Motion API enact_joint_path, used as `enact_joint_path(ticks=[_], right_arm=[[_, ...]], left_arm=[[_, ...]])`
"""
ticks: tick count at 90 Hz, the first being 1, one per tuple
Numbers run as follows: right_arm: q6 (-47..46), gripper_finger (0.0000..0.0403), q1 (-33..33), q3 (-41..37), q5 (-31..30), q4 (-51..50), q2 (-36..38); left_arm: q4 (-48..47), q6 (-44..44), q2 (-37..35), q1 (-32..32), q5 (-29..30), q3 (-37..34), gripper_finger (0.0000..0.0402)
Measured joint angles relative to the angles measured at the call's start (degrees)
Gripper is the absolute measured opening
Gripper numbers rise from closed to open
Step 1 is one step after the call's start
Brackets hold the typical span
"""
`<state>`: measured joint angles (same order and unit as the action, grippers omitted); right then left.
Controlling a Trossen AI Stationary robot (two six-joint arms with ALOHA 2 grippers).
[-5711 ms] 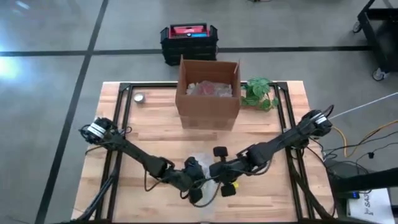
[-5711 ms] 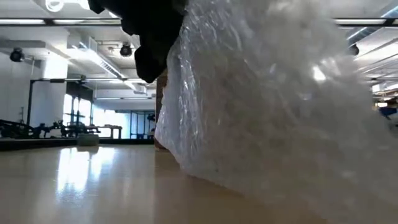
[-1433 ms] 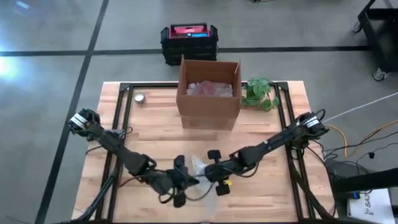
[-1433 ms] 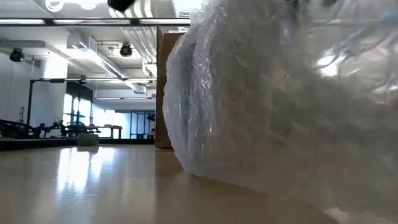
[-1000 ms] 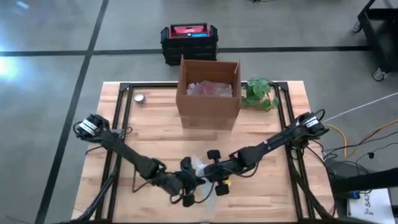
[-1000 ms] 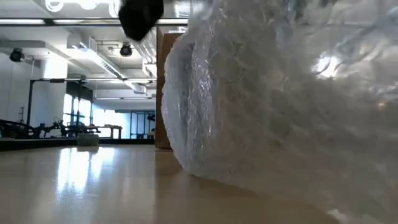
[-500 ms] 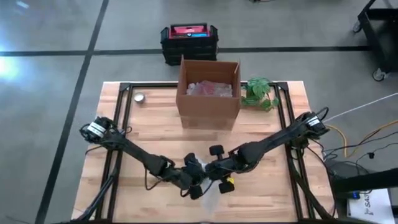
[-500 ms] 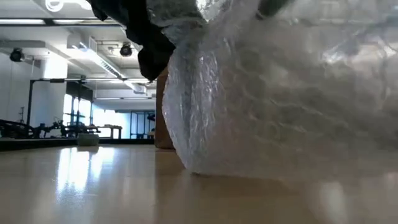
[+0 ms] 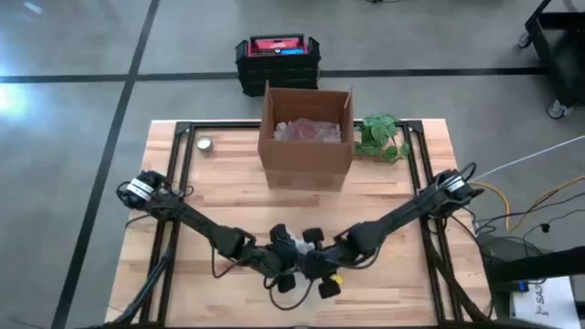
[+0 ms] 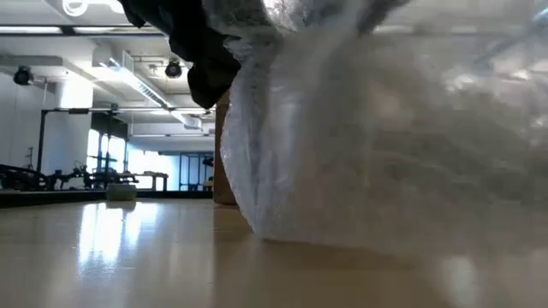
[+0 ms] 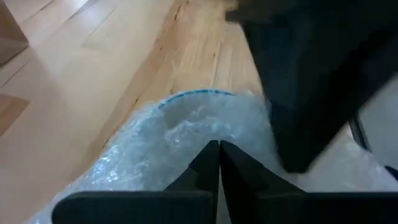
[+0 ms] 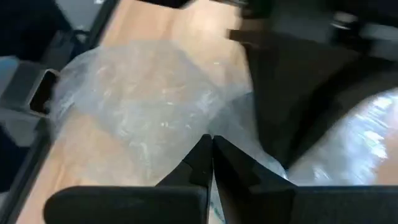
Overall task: Wrap mug
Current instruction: Wrap the white mug with the transparent bubble wrap
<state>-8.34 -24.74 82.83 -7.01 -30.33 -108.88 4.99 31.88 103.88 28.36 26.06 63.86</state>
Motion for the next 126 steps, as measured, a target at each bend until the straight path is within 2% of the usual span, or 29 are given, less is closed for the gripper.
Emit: enact_joint_path(ticks=[16,31,39,48,60,66,74,86,94,100,110,126], right_arm=[[0.6,0.0,1.3,-0.4,0.6,-0.4,-0.9],[0.7,0.0,1.8,-0.5,-0.3,-0.3,-1.3],[0.8,0.0,1.8,-0.5,-0.9,-0.2,-1.5],[1.2,0.0,1.8,-0.5,-0.9,-0.1,-1.5],[2.0,0.0,1.7,-0.6,-0.7,1.7,-1.5],[2.5,0.0,1.5,-0.7,-0.6,2.9,-1.6],[3.0,0.0,1.5,-0.7,-0.5,3.4,-1.7],[3.1,0.0,1.5,-0.7,-0.4,3.6,-1.7],[3.1,0.0,1.4,-0.7,-0.2,3.6,-1.7],[3.3,0.0,1.4,-0.7,-0.1,3.6,-1.7],[3.6,0.0,1.4,-0.7,-0.1,3.7,-1.7],[3.9,0.0,1.5,-0.7,0.0,3.8,-1.7]], left_arm=[[-2.6,0.2,-1.2,0.5,-0.7,1.5,0.0],[-14.8,3.2,-6.0,2.4,-1.1,6.4,0.0],[-24.0,3.7,-7.9,3.8,2.8,8.9,0.0],[-33.2,3.6,-8.4,4.4,10.5,9.7,0.0],[-38.6,6.3,-8.9,3.3,16.6,6.5,0.0],[-35.1,6.6,-8.4,1.3,17.3,2.6,0.0],[-24.3,4.5,-8.4,-1.7,15.4,-2.7,0.0],[-4.5,0.0,-8.5,-4.8,5.7,-9.0,0.0],[8.9,-3.5,-8.5,-5.0,2.7,-11.8,0.0],[15.5,-4.1,-8.8,-4.7,-0.9,-12.7,0.0],[17.5,-0.5,-7.8,-4.7,-8.1,-12.9,0.0],[17.9,2.9,-3.5,-4.1,-7.7,-12.4,0.0]])
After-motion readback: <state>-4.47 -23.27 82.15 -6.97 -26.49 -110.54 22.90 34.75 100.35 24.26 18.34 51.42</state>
